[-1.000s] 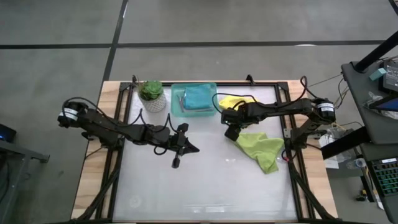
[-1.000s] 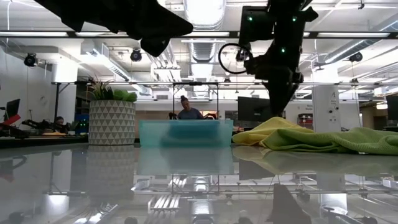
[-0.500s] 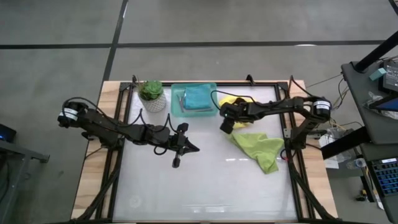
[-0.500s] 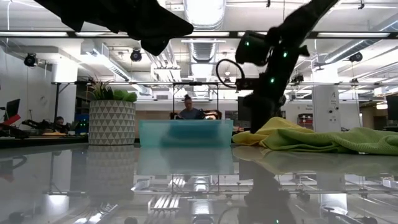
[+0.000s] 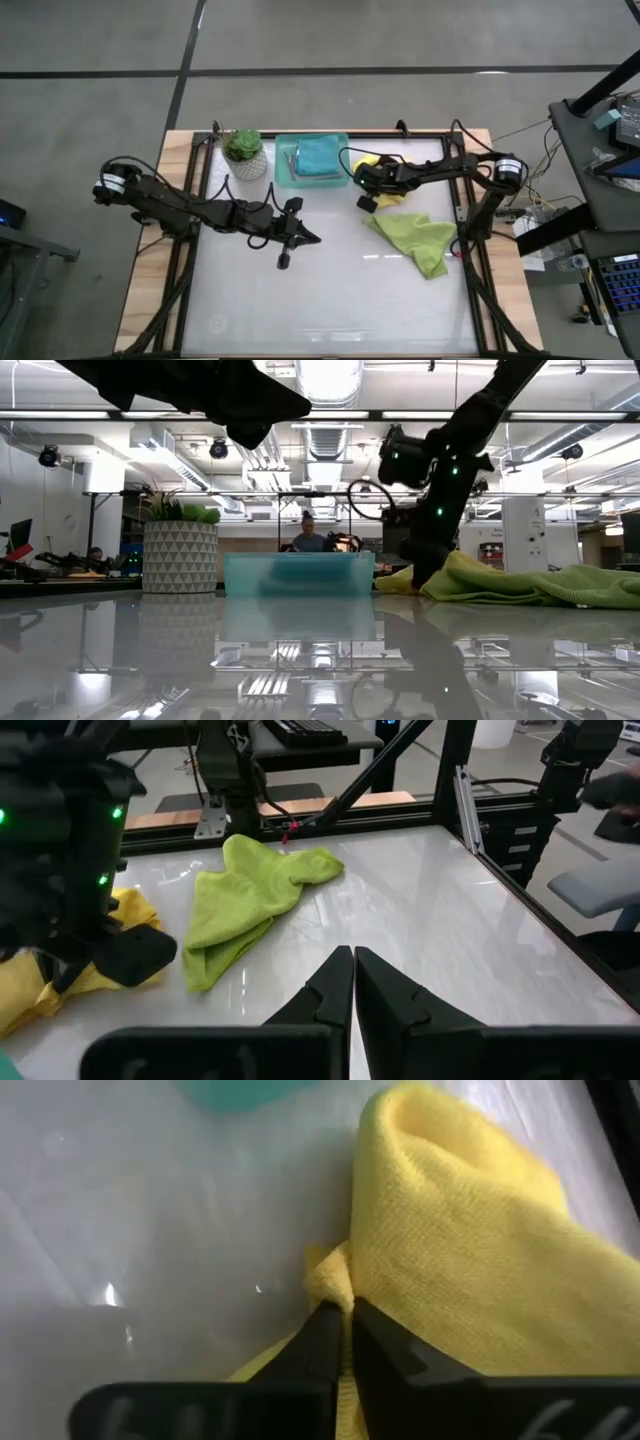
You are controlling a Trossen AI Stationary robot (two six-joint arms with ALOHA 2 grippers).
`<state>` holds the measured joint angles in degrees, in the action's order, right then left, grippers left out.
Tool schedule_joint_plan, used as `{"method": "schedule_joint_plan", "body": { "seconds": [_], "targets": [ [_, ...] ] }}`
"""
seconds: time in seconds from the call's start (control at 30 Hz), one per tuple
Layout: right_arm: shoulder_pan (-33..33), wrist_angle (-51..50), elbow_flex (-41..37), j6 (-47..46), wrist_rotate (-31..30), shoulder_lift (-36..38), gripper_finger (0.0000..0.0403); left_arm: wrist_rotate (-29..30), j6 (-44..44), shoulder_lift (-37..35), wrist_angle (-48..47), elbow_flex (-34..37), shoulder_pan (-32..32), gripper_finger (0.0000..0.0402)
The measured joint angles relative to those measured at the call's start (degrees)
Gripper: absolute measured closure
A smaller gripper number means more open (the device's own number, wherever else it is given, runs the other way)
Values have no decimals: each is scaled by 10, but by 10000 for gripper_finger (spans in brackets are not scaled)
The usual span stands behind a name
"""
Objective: Fold microfiber towels
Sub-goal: Fold the yellow microfiber cloth
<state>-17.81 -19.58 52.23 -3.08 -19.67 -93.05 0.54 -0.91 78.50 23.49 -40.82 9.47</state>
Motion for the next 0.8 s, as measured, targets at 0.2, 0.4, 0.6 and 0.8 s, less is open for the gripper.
{"method": "schedule_joint_plan", "body": {
  "seconds": [0.2,0.4,0.6,0.8],
  "targets": [
    [39,-46,0,-7,5,96,394,0,2,0,0,0,0,402],
    [81,-44,0,-51,80,221,394,40,2,0,1,0,0,402],
    [133,11,0,-74,112,308,394,93,-2,0,1,-6,0,400],
    [191,123,0,-49,112,321,394,120,-14,0,20,-16,0,354]
  ]
}}
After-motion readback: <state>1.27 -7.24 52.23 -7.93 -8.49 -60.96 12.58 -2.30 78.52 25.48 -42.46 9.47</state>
